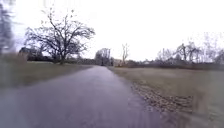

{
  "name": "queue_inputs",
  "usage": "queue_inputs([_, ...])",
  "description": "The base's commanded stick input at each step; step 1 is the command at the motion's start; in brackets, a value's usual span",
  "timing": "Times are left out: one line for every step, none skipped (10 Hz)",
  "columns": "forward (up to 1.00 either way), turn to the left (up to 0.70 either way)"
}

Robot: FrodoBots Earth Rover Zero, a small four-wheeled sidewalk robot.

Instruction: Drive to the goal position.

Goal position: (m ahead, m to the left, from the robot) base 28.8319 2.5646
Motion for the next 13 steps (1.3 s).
queue_inputs([0.7,0.0])
queue_inputs([0.7,0.0])
queue_inputs([0.7,0.0])
queue_inputs([0.7,0.0])
queue_inputs([0.7,0.0])
queue_inputs([0.7,0.0])
queue_inputs([0.7,0.0])
queue_inputs([0.7,0.0])
queue_inputs([0.7,0.0])
queue_inputs([0.7,0.0])
queue_inputs([0.7,0.0])
queue_inputs([0.7,0.0])
queue_inputs([0.7,0.0])
